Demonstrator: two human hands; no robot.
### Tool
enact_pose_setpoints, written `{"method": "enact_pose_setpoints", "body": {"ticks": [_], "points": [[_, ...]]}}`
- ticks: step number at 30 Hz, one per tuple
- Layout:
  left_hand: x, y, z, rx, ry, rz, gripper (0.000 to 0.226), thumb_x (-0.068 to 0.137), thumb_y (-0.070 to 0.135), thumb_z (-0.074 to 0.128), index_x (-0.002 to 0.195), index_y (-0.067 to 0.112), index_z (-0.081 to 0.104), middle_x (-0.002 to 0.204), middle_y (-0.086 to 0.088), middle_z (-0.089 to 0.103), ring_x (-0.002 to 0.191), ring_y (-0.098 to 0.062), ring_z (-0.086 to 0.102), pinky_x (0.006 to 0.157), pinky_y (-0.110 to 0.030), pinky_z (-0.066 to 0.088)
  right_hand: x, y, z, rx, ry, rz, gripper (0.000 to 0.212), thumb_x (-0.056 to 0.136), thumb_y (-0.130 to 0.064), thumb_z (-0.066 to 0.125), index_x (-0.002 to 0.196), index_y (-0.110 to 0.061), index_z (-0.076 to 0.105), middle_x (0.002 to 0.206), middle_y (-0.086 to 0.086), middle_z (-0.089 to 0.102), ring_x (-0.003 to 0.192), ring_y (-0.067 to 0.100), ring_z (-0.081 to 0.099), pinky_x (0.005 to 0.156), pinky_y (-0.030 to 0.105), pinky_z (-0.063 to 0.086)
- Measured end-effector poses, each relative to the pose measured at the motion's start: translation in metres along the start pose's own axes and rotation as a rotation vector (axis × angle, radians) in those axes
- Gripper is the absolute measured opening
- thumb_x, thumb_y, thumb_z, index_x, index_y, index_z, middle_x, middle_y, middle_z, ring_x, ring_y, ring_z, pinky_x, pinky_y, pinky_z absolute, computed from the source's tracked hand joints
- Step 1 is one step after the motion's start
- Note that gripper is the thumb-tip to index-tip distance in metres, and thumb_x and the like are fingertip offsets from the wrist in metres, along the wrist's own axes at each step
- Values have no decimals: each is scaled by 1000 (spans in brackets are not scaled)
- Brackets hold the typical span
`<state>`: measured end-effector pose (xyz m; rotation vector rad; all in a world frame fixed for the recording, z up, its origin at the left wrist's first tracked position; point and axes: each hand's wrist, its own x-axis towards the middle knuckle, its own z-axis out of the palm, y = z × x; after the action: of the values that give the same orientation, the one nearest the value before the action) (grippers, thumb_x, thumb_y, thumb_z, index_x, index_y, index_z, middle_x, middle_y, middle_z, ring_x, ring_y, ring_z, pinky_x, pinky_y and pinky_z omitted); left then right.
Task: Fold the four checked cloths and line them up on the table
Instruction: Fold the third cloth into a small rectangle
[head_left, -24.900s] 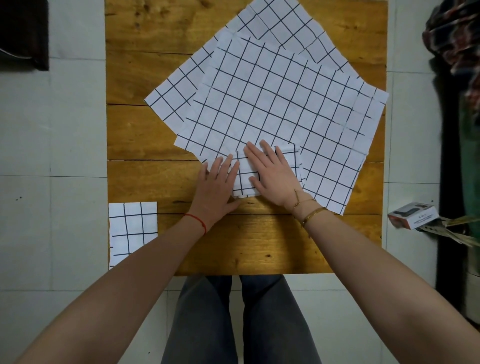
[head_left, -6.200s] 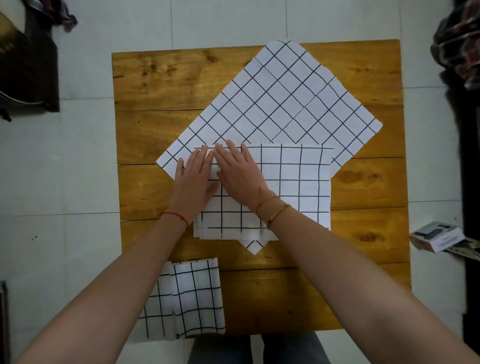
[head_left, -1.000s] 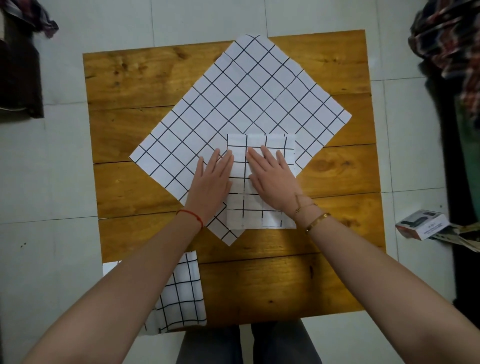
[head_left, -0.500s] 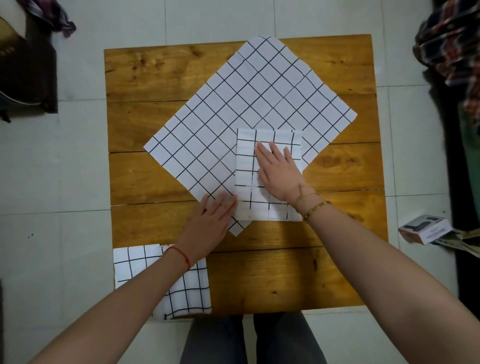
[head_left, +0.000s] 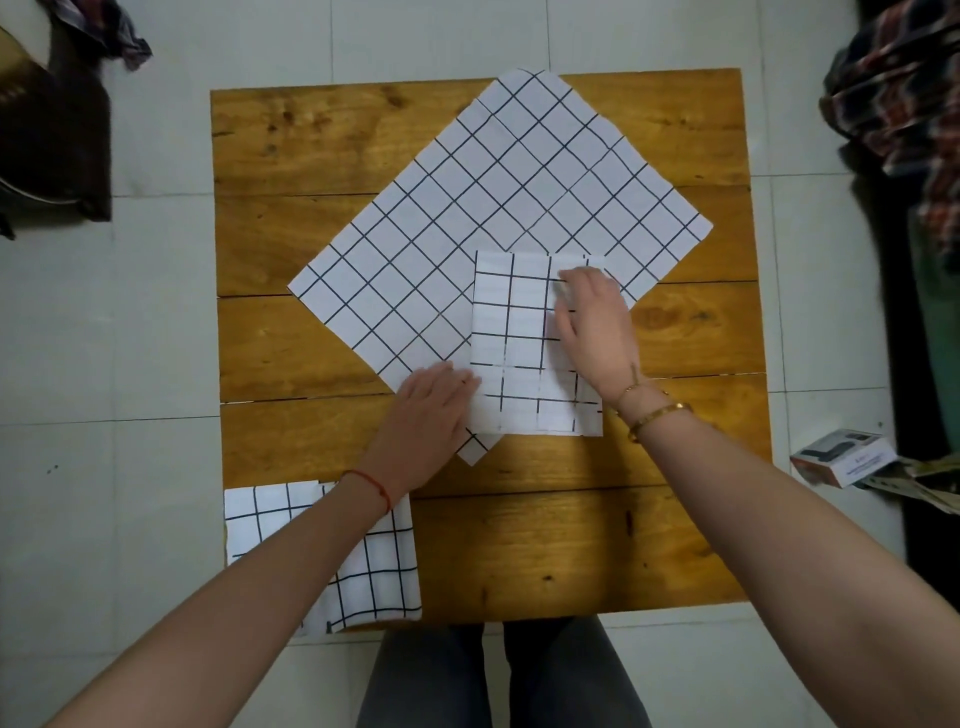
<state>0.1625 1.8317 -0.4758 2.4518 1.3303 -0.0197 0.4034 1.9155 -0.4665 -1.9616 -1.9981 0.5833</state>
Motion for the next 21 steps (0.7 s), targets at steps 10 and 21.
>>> {"method": "enact_pose_setpoints", "body": {"ticks": [10,21], "points": [[67,16,-13,-609,98,-710,29,92,19,58,119,8,56,115,-8,55,100,-16,51,84,-28,45,-13,23,-13,275,17,789,13,83,-23,63,87,-11,61,88,6,67,82,23,62,70,37,54],[87,12,-16,-823,87,-922,9,82,17,72,84,14,63,86,0,61,85,-13,56,71,-20,45,-25,15,-6,523,-17,895,9,84,-13,68,81,-10,60,84,1,60,82,16,55,77,28,48]]}}
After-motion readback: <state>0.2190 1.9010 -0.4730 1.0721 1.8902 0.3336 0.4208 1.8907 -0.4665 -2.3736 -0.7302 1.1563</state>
